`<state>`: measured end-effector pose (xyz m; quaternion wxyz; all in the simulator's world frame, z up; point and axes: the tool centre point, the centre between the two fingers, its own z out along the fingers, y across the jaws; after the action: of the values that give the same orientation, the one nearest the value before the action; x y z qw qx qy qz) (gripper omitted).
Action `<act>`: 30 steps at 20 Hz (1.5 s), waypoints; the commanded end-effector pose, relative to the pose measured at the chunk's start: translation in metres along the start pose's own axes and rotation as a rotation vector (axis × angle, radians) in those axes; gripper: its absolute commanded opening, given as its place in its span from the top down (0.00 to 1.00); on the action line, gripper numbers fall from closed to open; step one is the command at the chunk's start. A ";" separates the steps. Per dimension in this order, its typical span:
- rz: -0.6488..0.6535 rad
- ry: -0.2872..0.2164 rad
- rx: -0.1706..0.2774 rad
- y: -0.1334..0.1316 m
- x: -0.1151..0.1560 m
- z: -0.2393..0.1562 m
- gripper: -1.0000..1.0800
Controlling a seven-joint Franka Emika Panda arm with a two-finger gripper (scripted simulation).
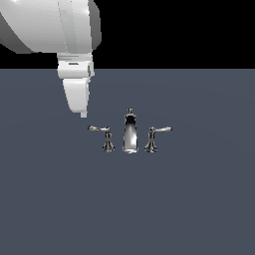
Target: Turn on the faucet by rotating a designated handle.
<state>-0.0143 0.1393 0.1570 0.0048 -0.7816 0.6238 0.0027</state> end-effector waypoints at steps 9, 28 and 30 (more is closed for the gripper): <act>0.197 0.011 -0.002 -0.039 0.026 0.046 1.00; 0.270 0.012 -0.003 -0.038 0.027 0.062 1.00; 0.271 0.012 -0.003 -0.032 0.023 0.062 1.00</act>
<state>0.0272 0.1222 0.0947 -0.0005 -0.6903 0.7235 -0.0003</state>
